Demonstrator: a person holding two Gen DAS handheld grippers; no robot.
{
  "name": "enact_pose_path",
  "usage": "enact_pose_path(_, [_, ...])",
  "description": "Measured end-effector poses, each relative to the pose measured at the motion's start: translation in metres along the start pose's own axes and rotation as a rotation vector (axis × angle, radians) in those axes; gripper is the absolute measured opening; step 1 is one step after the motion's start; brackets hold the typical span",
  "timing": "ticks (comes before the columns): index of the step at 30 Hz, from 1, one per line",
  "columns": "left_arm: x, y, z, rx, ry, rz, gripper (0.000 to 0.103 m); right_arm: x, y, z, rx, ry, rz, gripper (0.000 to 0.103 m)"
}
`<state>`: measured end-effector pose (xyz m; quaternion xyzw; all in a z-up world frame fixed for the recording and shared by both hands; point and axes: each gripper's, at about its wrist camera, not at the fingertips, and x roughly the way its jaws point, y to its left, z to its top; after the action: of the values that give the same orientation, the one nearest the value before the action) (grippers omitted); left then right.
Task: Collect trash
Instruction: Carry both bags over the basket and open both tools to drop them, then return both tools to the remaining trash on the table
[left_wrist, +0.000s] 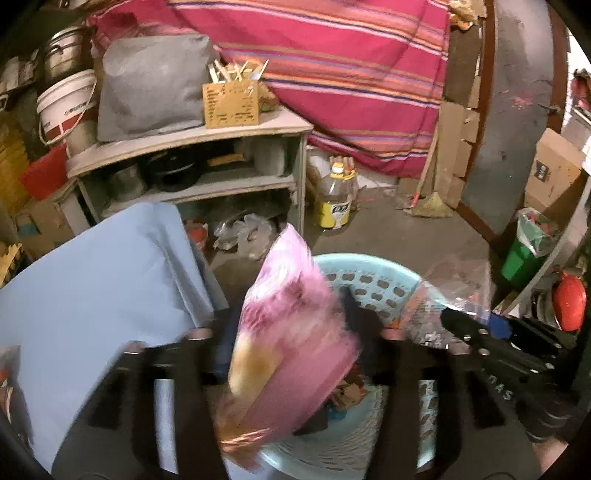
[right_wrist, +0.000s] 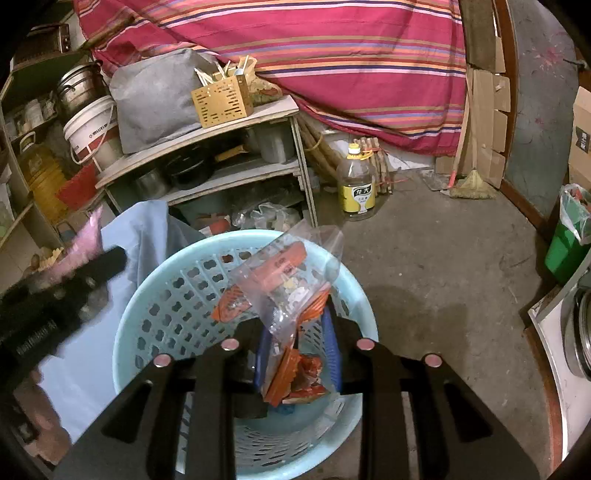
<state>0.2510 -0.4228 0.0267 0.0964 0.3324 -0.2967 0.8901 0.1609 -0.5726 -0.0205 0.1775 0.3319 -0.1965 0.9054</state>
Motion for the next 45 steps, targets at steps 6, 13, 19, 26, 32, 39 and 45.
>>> enact_pose_path(6, [-0.005, 0.012, 0.001, -0.027, -0.021, 0.029, 0.087, 0.001, 0.007, 0.0, -0.011, 0.003, 0.003, 0.026])
enact_pose_path(13, [-0.032, 0.045, -0.002, -0.06, -0.077, 0.094, 0.094, 0.006, 0.027, -0.002, -0.039, 0.017, 0.014, 0.029])
enact_pose_path(19, [-0.053, 0.086, -0.009, -0.095, -0.098, 0.148, 0.095, 0.012, 0.044, -0.005, -0.058, 0.022, -0.022, 0.058])
enact_pose_path(26, [-0.067, 0.117, -0.014, -0.112, -0.107, 0.191, 0.096, 0.007, 0.058, -0.007, -0.077, 0.014, -0.07, 0.08])
enact_pose_path(32, [-0.078, 0.136, -0.021, -0.127, -0.111, 0.211, 0.096, -0.001, 0.074, -0.008, -0.097, 0.009, -0.082, 0.087])
enact_pose_path(39, [-0.101, 0.162, -0.041, -0.125, -0.116, 0.259, 0.098, -0.017, 0.092, -0.006, -0.061, -0.046, -0.068, 0.095])
enact_pose_path(45, [-0.131, 0.206, -0.073, -0.099, -0.134, 0.398, 0.098, -0.022, 0.127, -0.008, -0.062, -0.078, -0.021, 0.098])
